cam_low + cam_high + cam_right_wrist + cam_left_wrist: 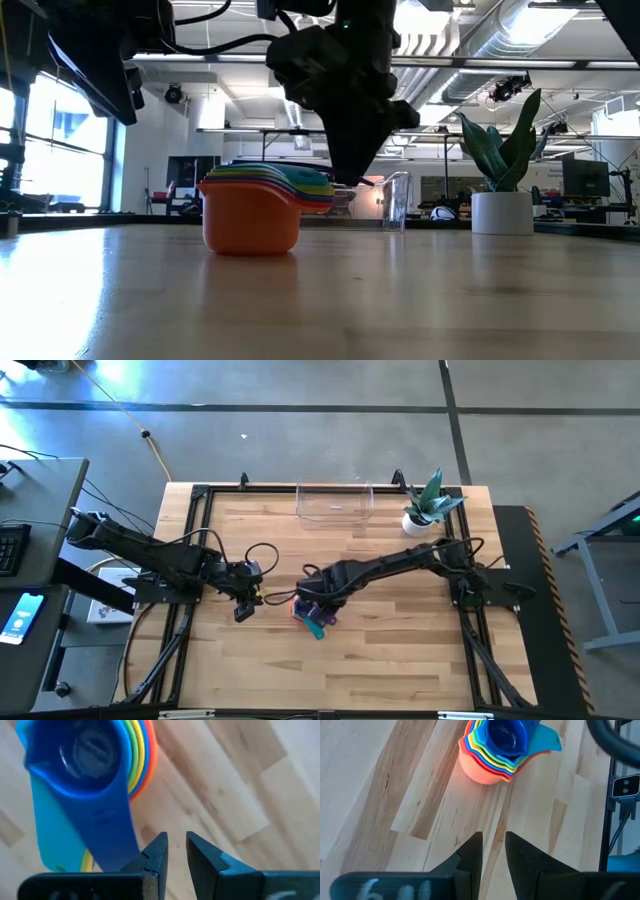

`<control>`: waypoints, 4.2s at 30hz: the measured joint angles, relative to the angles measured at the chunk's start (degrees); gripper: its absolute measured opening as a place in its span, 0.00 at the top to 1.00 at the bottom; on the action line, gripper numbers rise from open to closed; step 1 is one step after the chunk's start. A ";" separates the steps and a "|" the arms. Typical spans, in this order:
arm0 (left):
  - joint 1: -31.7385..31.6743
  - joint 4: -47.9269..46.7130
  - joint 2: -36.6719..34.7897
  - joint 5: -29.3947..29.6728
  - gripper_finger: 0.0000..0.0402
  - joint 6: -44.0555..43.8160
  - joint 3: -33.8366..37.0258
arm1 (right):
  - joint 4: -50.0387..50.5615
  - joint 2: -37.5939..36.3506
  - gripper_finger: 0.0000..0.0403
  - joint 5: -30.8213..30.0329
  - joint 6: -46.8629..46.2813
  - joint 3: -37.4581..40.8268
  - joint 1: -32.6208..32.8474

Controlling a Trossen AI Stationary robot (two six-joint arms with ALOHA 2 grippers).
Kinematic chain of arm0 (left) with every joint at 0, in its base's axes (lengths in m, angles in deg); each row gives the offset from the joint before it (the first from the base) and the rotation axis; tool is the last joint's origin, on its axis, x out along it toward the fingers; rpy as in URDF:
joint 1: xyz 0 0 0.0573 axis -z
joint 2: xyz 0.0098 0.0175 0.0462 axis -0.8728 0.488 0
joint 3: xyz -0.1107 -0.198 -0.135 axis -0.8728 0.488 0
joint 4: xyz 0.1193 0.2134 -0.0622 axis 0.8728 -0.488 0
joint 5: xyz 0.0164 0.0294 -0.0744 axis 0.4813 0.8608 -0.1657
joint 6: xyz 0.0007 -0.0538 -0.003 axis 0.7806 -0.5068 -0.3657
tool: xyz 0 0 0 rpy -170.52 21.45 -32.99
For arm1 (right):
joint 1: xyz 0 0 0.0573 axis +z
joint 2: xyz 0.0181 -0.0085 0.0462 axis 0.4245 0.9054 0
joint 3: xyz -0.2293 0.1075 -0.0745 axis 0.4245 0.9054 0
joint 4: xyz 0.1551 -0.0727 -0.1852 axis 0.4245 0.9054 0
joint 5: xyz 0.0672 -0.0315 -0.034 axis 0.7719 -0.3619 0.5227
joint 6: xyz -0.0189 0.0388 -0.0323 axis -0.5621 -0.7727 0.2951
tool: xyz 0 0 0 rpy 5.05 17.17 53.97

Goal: Nest measuring cups in basket
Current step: Stack the purple measuring cup on top of the light blue measuring cup, then put the nested measuring cups into the transparent bin

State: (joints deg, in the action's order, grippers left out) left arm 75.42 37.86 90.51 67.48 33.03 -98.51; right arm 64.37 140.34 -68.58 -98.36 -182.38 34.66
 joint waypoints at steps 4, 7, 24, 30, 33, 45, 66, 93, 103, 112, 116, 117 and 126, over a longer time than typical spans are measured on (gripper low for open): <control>0.00 -0.02 0.00 0.00 0.82 0.51 0.00 | -0.89 0.00 0.85 2.38 -1.36 0.77 0.62; 0.00 -0.01 0.00 0.00 0.82 1.45 0.00 | -2.10 0.00 0.85 4.21 -1.43 0.78 1.24; 0.00 0.06 0.00 0.00 0.82 1.60 0.00 | -5.18 -0.01 0.85 6.17 -3.96 0.78 2.10; 0.00 0.66 -2.54 -0.02 0.82 4.98 0.00 | -2.37 -1.56 0.85 5.61 -8.23 -1.40 2.10; 0.02 0.57 -5.40 -0.02 0.82 7.79 0.00 | 0.26 -1.97 0.85 3.58 -10.62 -4.52 2.25; 0.69 8.43 -20.68 7.34 0.82 14.97 5.36 | -1.99 -2.19 0.85 -2.22 -19.30 -16.38 3.13; 0.90 32.58 -52.22 8.59 0.82 20.53 30.81 | -24.63 5.41 0.85 0.30 -29.49 -17.36 7.52; 0.70 35.36 -56.41 8.90 0.82 20.61 39.06 | -19.69 11.75 0.85 -1.35 -20.97 -17.67 5.64; 0.70 35.39 -56.41 9.05 0.82 22.80 39.06 | -17.52 12.89 0.85 1.25 -15.99 -17.69 4.59; 0.70 35.36 -55.97 9.30 0.82 22.82 39.04 | -14.02 13.09 0.85 0.63 -16.06 -17.69 4.28; 0.70 35.39 -55.71 9.49 0.82 22.82 39.04 | -10.85 13.09 0.85 -0.84 -16.34 -17.67 3.83; 0.70 35.43 -55.71 9.49 0.82 22.84 39.04 | -10.64 13.09 0.85 -1.15 -16.25 -17.67 3.66; 0.70 35.43 -55.71 9.78 0.82 22.87 39.04 | -6.92 13.07 0.85 -1.66 -14.51 -17.67 1.83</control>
State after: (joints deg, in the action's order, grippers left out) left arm 76.12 73.29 34.80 77.26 55.90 -59.48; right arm 57.45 153.42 -70.24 -112.87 -200.04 36.49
